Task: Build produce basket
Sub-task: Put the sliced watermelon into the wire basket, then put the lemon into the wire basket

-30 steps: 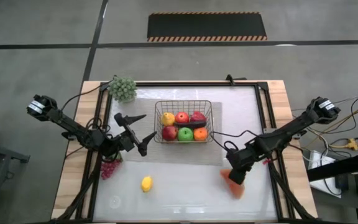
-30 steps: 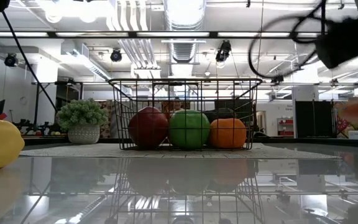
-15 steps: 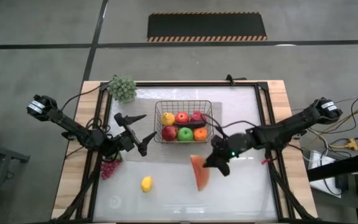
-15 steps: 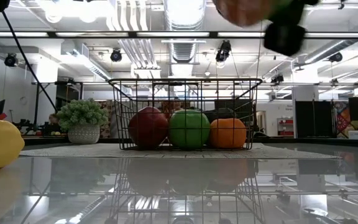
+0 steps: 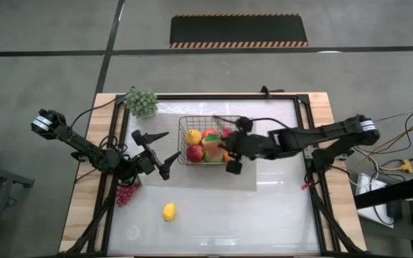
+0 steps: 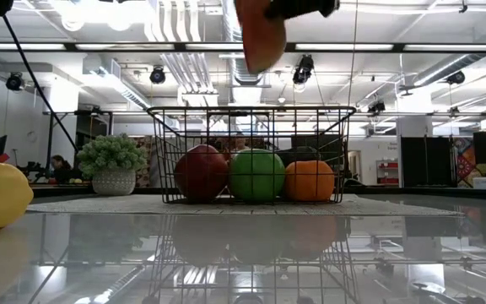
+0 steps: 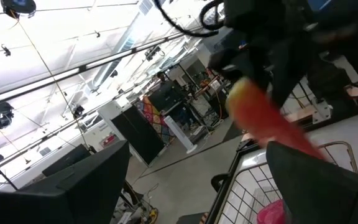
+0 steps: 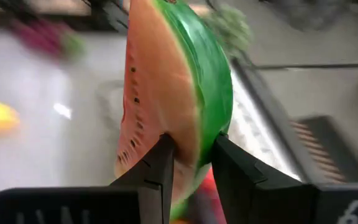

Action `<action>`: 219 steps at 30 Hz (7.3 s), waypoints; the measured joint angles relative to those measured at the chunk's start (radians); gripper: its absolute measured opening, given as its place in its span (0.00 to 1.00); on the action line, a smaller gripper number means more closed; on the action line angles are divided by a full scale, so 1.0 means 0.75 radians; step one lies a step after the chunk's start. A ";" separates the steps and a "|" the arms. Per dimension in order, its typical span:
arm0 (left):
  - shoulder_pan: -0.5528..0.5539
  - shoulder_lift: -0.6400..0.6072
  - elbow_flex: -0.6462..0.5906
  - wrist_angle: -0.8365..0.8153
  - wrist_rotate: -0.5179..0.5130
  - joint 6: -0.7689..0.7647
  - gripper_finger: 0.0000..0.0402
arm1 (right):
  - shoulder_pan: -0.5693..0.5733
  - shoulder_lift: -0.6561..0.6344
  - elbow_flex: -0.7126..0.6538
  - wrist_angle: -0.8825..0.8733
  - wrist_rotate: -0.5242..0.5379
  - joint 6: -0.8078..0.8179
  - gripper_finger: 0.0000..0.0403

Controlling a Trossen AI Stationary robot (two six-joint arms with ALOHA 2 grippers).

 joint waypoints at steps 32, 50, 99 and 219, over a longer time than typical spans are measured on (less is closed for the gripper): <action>0.000 0.000 0.000 -0.001 0.000 0.000 0.90 | -0.322 1.062 1.066 -1.193 0.394 -0.406 0.20; 0.000 0.000 0.001 -0.001 0.001 0.001 0.90 | -0.335 1.073 1.067 -1.171 0.388 -0.382 0.28; 0.000 0.000 0.001 -0.001 0.001 -0.001 0.90 | -0.256 0.974 1.346 -1.399 0.235 -0.146 0.43; -0.167 0.544 0.744 -1.459 0.119 -1.578 0.25 | 0.287 -0.203 -0.999 1.489 -0.211 -0.336 0.24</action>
